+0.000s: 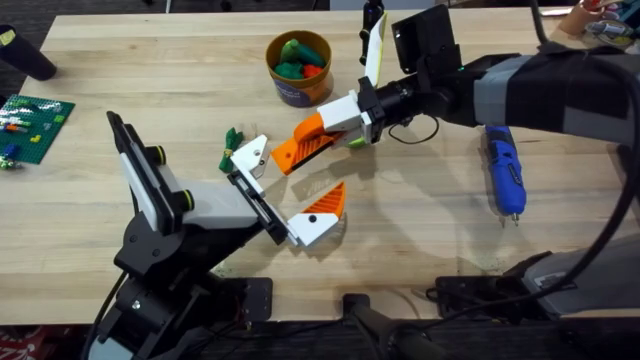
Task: Pick up the gripper from the table and insert it into the empty holder that is missing its gripper. Then pick up a screw, insert it into the mounting hole, and use the screwdriver to tighten it. Finally, clean up the table by picking up the vegetable and placing it into the bucket.
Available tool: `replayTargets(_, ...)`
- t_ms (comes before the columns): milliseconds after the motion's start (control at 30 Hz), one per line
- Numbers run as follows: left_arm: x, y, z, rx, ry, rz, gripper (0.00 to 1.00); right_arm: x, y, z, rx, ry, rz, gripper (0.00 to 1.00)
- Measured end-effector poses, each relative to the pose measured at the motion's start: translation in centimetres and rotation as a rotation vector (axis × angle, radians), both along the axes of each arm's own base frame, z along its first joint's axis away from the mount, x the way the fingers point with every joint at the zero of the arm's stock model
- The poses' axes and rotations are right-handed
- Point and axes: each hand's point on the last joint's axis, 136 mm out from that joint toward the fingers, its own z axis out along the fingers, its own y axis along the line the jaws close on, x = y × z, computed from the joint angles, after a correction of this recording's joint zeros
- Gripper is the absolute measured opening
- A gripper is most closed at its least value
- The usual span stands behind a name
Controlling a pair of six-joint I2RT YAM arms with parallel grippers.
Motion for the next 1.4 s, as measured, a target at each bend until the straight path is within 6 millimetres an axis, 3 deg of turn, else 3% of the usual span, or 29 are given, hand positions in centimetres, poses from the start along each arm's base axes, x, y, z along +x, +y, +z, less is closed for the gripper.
replayTargets(567, 0.0, 0.0, 0.0, 0.000, 0.000, 0.000, 0.983, 0.5, 0.4, 0.7, 0.039, -0.074, 0.005, 0.017)
replayTargets(800, 0.4, 0.3, 0.0, 0.001, 0.000, 0.028, 0.983, 0.2, 1.5, 1.1, 0.070, -0.124, 0.032, 0.016)
replayTargets(1067, 0.8, 0.7, -0.2, -0.008, 0.019, 0.064, 0.983, -0.3, 2.7, -0.3, 0.067, -0.035, 0.073, 0.016)
replayTargets(1400, 1.0, 0.9, -0.1, -0.009, 0.019, 0.079, 0.983, 0.1, 3.2, 0.0, 0.072, 0.003, 0.063, 0.017)
